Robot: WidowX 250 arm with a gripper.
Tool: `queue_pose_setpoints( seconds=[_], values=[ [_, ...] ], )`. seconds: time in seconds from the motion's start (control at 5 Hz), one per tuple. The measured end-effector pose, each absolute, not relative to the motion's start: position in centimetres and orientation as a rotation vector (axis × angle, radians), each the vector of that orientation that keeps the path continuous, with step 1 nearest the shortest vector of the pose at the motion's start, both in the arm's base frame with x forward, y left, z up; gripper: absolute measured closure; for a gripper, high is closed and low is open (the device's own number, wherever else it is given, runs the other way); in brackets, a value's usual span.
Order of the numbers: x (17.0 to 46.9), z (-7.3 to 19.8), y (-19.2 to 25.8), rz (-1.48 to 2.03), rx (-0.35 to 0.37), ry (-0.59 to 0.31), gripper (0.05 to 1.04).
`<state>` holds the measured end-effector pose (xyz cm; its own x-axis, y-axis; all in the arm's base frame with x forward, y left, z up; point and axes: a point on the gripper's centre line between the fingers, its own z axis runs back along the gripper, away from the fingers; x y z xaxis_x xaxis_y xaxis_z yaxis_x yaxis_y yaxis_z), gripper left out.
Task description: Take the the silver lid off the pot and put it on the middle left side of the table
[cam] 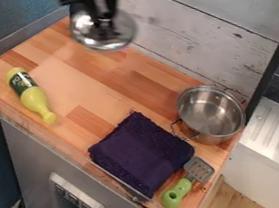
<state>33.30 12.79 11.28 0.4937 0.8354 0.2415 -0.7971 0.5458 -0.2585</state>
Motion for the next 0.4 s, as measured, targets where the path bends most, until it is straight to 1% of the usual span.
queue_pose_setpoints(
  seconds=[0.2, 0.4],
  values=[
    [31.6, 8.3, 17.5, 1.065, -0.052, -0.321, 0.811],
    [30.9, 5.9, 19.7, 1.087, 0.0, -0.269, 0.811]
  ],
)
